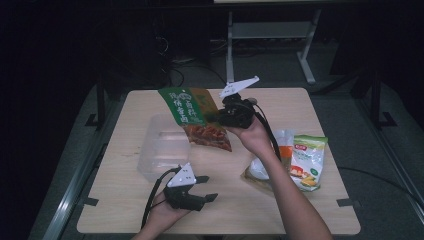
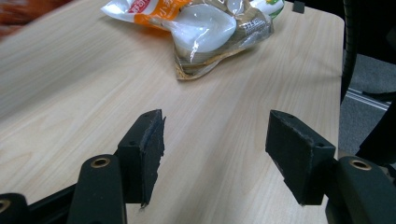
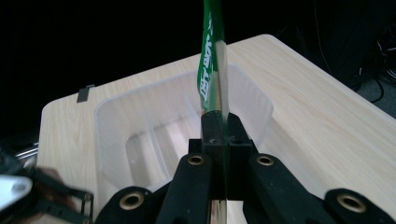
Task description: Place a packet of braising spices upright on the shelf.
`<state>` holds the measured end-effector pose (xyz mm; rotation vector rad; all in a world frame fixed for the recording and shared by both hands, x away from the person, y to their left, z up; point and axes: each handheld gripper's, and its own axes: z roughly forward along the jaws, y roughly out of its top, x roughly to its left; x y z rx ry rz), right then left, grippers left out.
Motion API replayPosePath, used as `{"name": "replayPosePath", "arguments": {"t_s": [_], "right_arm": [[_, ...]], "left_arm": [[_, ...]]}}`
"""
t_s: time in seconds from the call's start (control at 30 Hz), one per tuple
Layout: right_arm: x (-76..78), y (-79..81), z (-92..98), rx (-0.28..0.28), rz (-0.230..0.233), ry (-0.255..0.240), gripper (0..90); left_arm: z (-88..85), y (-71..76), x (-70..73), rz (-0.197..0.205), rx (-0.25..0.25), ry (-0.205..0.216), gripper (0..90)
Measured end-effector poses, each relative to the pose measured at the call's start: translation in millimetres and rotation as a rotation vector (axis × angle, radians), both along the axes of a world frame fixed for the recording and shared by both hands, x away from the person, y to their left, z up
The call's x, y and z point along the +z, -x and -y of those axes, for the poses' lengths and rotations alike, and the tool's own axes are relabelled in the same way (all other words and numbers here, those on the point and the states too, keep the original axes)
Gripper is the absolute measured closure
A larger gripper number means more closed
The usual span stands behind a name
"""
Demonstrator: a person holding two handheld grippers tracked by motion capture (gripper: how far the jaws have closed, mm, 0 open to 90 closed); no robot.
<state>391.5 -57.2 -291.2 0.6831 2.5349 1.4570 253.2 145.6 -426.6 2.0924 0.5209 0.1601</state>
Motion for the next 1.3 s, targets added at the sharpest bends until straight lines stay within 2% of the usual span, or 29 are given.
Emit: {"name": "replayPosePath", "arguments": {"t_s": [0.03, 0.27, 0.47, 0.6, 0.7, 0.83, 0.87, 0.93, 0.97, 1.17, 1.3], "right_arm": [[0.5, -2.1, -3.6, 0.003, 0.004, -0.003, 89.8], [5.2, -16.2, -29.1, 0.02, 0.011, -0.006, 89.8], [6.9, -27.9, -47.0, 0.024, 0.01, -0.01, 89.8], [5.6, -35.6, -57.7, 0.025, 0.009, -0.014, 89.8], [2.2, -41.2, -65.8, 0.026, 0.004, -0.025, 89.8], [-2.0, -49.4, -77.8, 0.024, 0.001, -0.015, 89.8], [-3.3, -52.3, -80.3, 0.027, 0.014, -0.005, 89.8], [-5.6, -55.3, -87.0, 0.019, -0.002, -0.013, 89.8], [-7.1, -57.1, -89.8, 0.018, 0.006, -0.009, 89.8], [-21.9, -67.8, -101.5, 0.013, -0.018, -0.039, 89.8], [-30.6, -73.7, -107.1, 0.01, -0.017, -0.051, 89.8]], "left_arm": [[-0.3, -0.7, -0.1, 0.007, -0.004, -0.013, 36.8], [0.8, 0.4, -1.5, -0.008, 0.003, 0.01, 36.2], [-1.1, -0.7, -0.3, 0.005, -0.001, 0.005, 36.1], [-1.7, -0.3, -0.1, -0.001, 0.004, 0.003, 35.9], [-1.5, -0.1, -0.7, -0.003, 0.005, 0.001, 35.9], [-0.3, 0.5, -0.9, 0.0, 0.0, -0.004, 35.9], [-0.1, 0.7, -1.1, 0.0, 0.0, -0.005, 35.9], [0.4, 1.1, -1.3, -0.003, 0.003, 0.004, 35.9], [0.3, 1.0, -1.3, -0.003, 0.002, 0.003, 35.9], [2.3, 3.2, -2.0, -0.01, -0.001, 0.011, 35.6], [2.3, 2.5, -2.5, -0.008, -0.006, 0.004, 35.6]]}}
